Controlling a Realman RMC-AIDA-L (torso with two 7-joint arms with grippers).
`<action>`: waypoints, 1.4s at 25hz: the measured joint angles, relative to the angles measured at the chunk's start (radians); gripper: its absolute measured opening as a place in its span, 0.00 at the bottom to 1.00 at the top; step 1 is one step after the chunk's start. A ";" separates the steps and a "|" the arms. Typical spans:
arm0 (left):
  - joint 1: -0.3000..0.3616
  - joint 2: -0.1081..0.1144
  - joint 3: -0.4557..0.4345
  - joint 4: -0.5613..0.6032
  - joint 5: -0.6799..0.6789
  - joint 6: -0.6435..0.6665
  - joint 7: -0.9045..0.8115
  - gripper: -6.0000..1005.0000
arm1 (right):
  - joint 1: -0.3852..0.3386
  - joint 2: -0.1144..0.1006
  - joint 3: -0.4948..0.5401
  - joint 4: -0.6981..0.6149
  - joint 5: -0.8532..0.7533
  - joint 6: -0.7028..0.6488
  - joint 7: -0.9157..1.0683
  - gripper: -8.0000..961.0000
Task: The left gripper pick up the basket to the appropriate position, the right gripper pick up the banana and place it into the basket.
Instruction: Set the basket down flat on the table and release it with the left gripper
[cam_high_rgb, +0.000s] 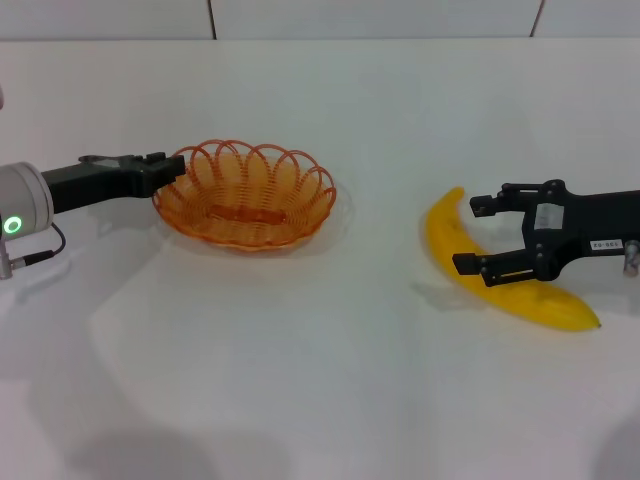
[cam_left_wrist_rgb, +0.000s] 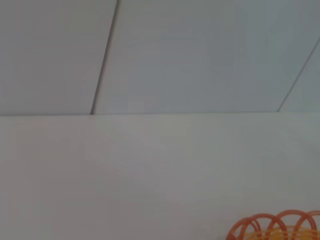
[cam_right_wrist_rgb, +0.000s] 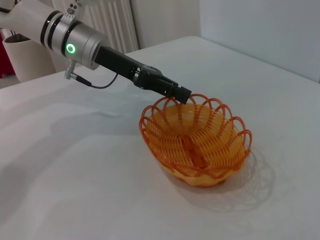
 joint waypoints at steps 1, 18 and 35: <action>0.000 0.000 0.000 0.000 0.002 0.000 0.000 0.29 | 0.000 0.000 0.000 0.000 0.000 0.000 0.000 0.93; 0.025 -0.001 0.001 0.064 0.001 0.012 0.069 0.67 | -0.006 0.000 0.002 0.000 0.004 0.003 0.000 0.93; 0.136 -0.001 -0.002 0.254 -0.045 0.217 0.127 0.66 | -0.005 0.001 0.002 0.001 0.004 0.005 -0.002 0.93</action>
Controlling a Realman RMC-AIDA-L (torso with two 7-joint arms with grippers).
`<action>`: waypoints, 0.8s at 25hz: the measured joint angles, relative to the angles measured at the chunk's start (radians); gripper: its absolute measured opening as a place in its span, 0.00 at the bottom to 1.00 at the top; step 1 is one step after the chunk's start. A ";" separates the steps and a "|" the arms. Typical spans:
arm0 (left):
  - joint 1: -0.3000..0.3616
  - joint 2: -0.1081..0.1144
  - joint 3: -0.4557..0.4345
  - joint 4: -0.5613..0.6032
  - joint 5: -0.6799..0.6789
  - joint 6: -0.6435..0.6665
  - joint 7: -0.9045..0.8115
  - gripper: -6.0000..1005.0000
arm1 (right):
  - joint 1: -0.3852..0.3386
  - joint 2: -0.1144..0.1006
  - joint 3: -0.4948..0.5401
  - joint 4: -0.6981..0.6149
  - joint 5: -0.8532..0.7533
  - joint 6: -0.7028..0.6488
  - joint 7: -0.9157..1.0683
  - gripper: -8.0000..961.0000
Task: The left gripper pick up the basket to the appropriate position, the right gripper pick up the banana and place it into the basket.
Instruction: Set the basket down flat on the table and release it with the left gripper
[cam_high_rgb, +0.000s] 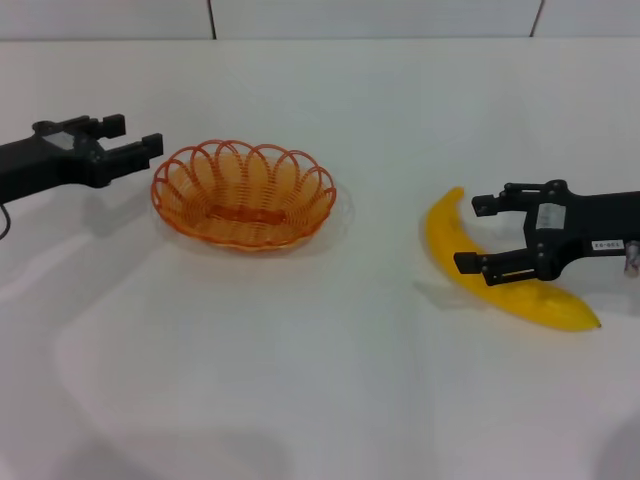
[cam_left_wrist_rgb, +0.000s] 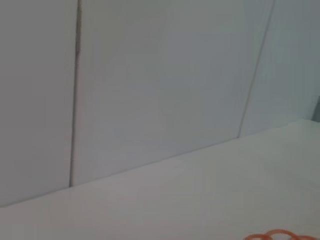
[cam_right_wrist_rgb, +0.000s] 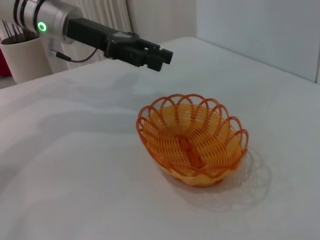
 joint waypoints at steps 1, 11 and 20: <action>0.007 0.001 -0.002 0.004 -0.005 0.014 0.014 0.66 | 0.000 0.000 0.000 0.000 0.000 -0.002 -0.002 0.93; 0.083 0.006 -0.008 0.040 -0.088 0.152 0.160 0.67 | -0.003 0.002 -0.002 0.000 0.000 -0.013 -0.013 0.93; 0.101 0.011 0.003 0.029 -0.005 0.177 0.171 0.67 | -0.001 0.004 -0.004 0.000 0.000 -0.022 -0.013 0.93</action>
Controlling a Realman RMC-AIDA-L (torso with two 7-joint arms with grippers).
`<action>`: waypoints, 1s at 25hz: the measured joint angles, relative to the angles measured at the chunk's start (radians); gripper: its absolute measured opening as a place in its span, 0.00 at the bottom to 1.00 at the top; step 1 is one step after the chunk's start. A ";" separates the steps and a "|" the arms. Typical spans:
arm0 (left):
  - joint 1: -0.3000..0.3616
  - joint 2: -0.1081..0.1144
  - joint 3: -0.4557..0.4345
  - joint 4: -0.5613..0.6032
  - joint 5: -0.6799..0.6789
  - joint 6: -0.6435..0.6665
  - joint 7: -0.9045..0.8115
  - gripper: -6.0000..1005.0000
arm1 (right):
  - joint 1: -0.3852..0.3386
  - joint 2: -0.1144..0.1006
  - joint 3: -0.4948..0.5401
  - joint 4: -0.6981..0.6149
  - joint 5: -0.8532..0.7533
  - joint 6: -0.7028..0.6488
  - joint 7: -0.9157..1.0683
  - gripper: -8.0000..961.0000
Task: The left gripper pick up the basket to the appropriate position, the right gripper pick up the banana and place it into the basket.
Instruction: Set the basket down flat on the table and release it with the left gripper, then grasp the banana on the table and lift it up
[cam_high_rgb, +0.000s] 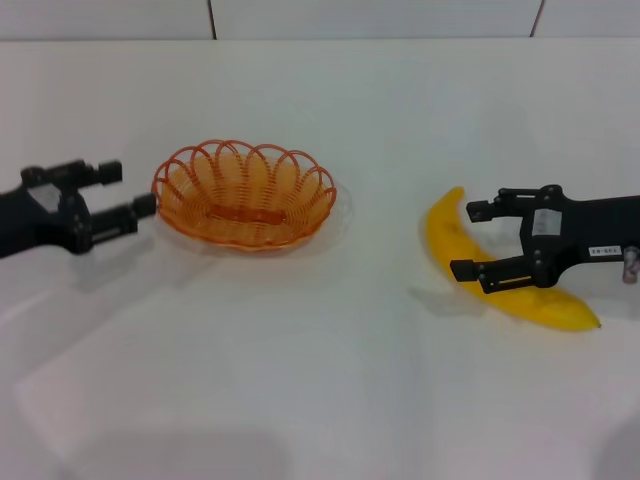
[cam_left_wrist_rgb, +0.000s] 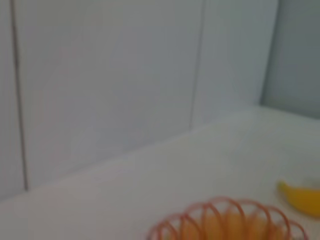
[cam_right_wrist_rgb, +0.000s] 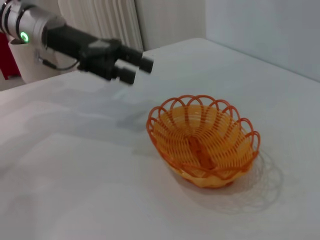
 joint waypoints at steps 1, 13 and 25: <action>0.002 0.000 0.000 -0.005 0.018 0.006 0.010 0.67 | 0.000 0.000 -0.001 0.000 0.000 -0.005 0.000 0.93; 0.031 0.008 -0.011 -0.044 0.042 0.008 0.090 0.66 | -0.013 0.006 -0.011 -0.011 0.052 -0.016 -0.006 0.93; 0.032 0.007 -0.013 -0.061 0.037 -0.019 0.113 0.67 | -0.028 0.011 -0.241 -0.186 0.044 0.155 0.204 0.93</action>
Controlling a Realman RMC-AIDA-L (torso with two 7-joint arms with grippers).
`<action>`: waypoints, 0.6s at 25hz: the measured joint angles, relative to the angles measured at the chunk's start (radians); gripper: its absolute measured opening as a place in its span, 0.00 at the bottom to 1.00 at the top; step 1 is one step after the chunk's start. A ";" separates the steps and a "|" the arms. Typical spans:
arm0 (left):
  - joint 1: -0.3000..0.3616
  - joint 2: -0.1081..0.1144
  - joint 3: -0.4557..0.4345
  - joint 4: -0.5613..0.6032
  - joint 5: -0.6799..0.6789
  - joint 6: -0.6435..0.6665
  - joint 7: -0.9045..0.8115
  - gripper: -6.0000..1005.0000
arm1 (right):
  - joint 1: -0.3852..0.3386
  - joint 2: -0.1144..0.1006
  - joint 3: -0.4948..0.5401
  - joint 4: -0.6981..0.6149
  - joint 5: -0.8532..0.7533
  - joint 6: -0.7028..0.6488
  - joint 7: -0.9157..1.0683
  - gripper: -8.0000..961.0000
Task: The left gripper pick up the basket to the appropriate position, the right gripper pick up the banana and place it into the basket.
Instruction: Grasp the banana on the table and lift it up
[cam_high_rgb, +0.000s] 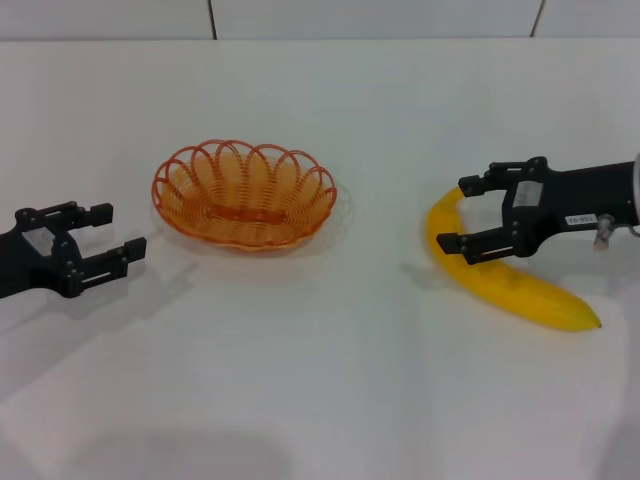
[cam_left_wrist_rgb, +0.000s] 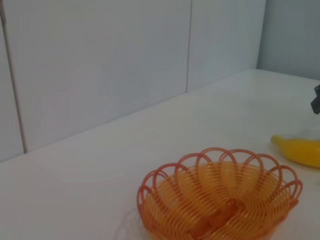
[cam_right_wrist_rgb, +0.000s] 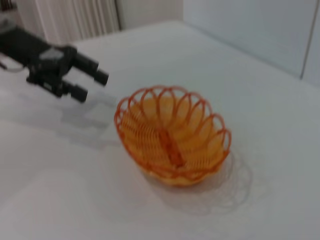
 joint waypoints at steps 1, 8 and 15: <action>-0.001 0.000 0.000 0.000 0.002 0.000 0.000 0.67 | -0.007 0.000 -0.029 -0.026 -0.001 0.007 0.022 0.93; -0.005 0.000 0.001 0.000 0.002 -0.002 -0.001 0.67 | -0.042 -0.002 -0.168 -0.207 -0.058 0.027 0.189 0.93; -0.010 0.000 0.001 0.000 0.004 -0.002 -0.002 0.66 | -0.035 -0.001 -0.274 -0.280 -0.190 0.027 0.326 0.93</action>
